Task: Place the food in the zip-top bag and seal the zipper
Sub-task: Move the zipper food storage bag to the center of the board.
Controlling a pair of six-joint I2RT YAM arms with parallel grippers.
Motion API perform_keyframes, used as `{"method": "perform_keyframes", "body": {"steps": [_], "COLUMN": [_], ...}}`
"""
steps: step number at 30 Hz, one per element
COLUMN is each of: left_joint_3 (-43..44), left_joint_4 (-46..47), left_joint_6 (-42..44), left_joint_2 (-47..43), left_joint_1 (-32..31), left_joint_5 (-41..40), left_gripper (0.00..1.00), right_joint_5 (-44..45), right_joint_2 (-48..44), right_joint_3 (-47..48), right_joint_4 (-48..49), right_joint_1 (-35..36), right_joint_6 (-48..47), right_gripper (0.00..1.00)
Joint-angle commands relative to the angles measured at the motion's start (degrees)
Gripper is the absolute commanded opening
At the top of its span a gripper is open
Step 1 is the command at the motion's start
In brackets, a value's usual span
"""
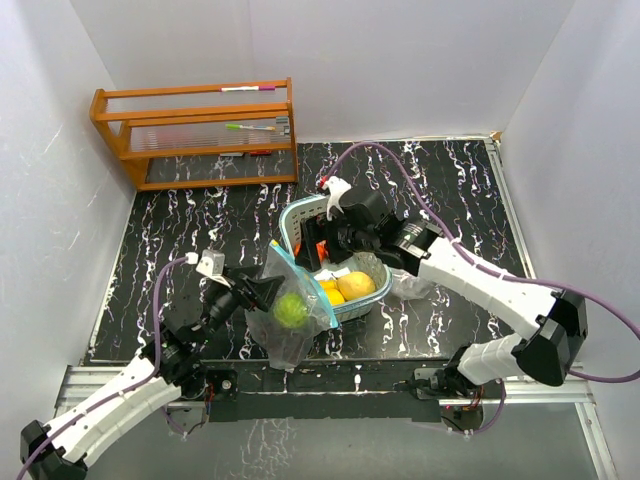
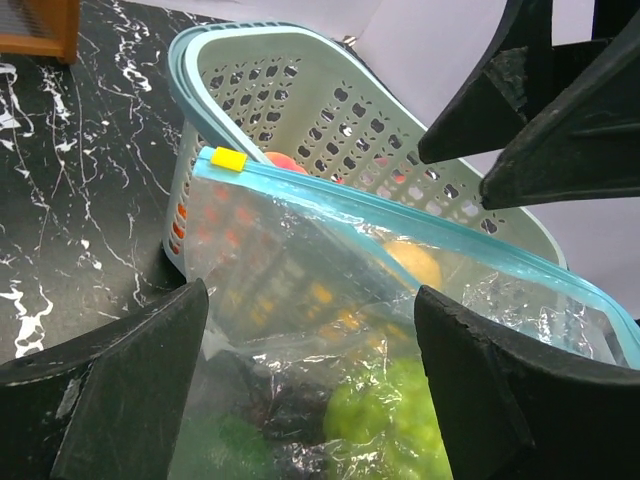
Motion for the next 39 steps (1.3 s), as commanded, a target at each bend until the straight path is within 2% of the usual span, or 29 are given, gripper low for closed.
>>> {"method": "perform_keyframes", "body": {"steps": [1,4,7,13,17,26,29,37,39], "left_joint_3": [3.5,6.3,9.0,12.2,12.5,12.8,12.9,12.6,12.5], "left_joint_4": [-7.6,-14.3,-19.6,-24.1,-23.8,-24.3,-24.3,-24.4,-24.3], "left_joint_6": [-2.2,-2.9,-3.7,-4.0,-3.6,-3.6,-3.6,-3.7,-3.8], "left_joint_2": [-2.7,-5.4,-7.7,-8.9,-8.3,-9.4,-9.5,-9.5,-9.6], "left_joint_1": [0.3,0.3,0.3,0.3,0.3,0.3,0.3,0.3,0.3], "left_joint_5": [-2.0,-1.7,-2.0,-1.2,-1.1,-1.3,-1.5,-1.7,-1.9], "left_gripper": [0.82,0.82,0.82,0.82,0.82,0.82,0.82,0.82,0.82], "right_joint_5": [-15.4,-22.7,-25.9,-25.5,-27.1,-22.8,-24.8,-29.4,-29.4], "right_joint_2": [1.3,2.1,1.9,3.6,6.0,9.5,10.4,10.7,10.1], "right_joint_3": [-0.6,-2.6,-5.2,-6.7,-6.6,-6.0,-5.2,-4.5,-4.5], "right_joint_4": [11.6,15.7,19.2,19.9,21.4,20.3,20.3,19.9,19.5], "right_joint_1": [-2.4,-4.1,-4.7,-4.9,-4.9,-5.1,-5.1,-5.3,-5.3], "right_joint_6": [-3.5,-3.6,-3.4,-4.1,-3.6,-4.3,-4.3,-4.1,-4.0], "right_gripper": [0.89,0.87,0.86,0.86,0.85,0.83,0.7,0.09,0.08]}}
